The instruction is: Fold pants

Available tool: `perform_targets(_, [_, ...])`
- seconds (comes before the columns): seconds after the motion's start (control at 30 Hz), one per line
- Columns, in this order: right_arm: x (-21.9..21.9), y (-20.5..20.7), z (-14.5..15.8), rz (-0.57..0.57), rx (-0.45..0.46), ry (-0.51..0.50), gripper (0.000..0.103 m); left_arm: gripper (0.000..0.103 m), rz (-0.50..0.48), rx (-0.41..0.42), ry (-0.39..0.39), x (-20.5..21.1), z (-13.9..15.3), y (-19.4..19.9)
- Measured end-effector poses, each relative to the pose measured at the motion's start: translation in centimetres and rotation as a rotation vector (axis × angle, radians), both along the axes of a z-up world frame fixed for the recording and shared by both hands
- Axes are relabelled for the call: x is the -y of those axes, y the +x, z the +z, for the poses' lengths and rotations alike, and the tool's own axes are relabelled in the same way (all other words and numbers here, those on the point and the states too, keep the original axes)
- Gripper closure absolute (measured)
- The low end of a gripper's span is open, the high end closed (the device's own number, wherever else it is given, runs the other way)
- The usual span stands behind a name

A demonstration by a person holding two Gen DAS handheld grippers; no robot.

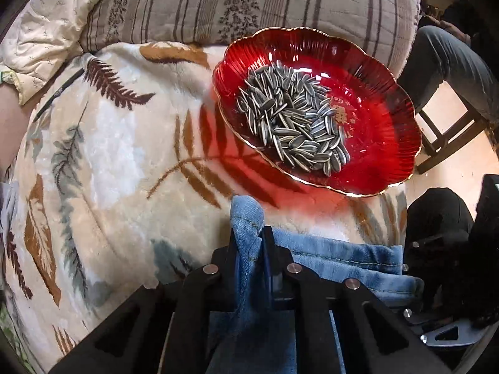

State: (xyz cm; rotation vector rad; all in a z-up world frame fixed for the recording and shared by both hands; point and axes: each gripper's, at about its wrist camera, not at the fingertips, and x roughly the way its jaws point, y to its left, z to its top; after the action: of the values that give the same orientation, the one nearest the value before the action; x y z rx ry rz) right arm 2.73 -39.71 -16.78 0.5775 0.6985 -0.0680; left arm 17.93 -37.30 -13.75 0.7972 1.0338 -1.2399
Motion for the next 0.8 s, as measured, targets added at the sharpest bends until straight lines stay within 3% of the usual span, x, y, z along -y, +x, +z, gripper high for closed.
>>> perform_targets(0.1, [-0.9, -0.5, 1.4, 0.002, 0.035, -0.071, 0.088, 0.090, 0.032, -0.018, -0.077, -1.9, 2.8, -0.1])
perform_targets(0.2, [-3.2, -1.4, 4.6, 0.009, 0.097, -0.234, 0.088, 0.090, 0.066, -0.032, -0.150, -4.8, 6.9, 0.2])
perform_targets(0.33, [-8.6, -2.1, 9.1, 0.033, 0.196, -0.447, 0.088, 0.089, 0.126, -0.031, -0.212, -11.1, 11.0, 1.5])
perform_targets(0.4, [-11.3, -1.9, 10.4, 0.082, 0.239, -0.493, 0.088, 0.088, 0.167, -0.013, -0.216, -15.0, 11.6, 1.5])
perform_targets(0.53, [-17.6, -0.8, 10.7, 0.250, 0.281, -0.504, 0.084, 0.087, 0.280, 0.062, -0.132, -22.8, 9.6, 1.6])
perform_targets(0.63, [-21.7, 1.7, 8.4, 0.389, 0.194, -0.471, 0.082, 0.085, 0.402, 0.072, -0.010, -26.8, 4.8, 3.0])
perform_targets(0.67, [-22.9, 3.3, 6.6, 0.445, 0.123, -0.436, 0.072, 0.083, 0.440, 0.064, 0.031, -27.8, 2.5, 3.4])
perform_targets(0.73, [-24.3, 5.3, 4.1, 0.519, -0.015, -0.405, 0.049, 0.063, 0.496, 0.047, 0.085, -29.3, -0.1, 3.8])
perform_targets(0.77, [-24.8, 5.7, 3.1, 0.553, -0.049, -0.383, 0.040, 0.056, 0.554, 0.038, 0.046, -30.7, -0.3, 3.8])
perform_targets(0.8, [-24.9, 5.2, 3.6, 0.562, -0.018, -0.394, 0.031, 0.039, 0.606, 0.044, 0.005, -31.9, 0.6, 3.8])
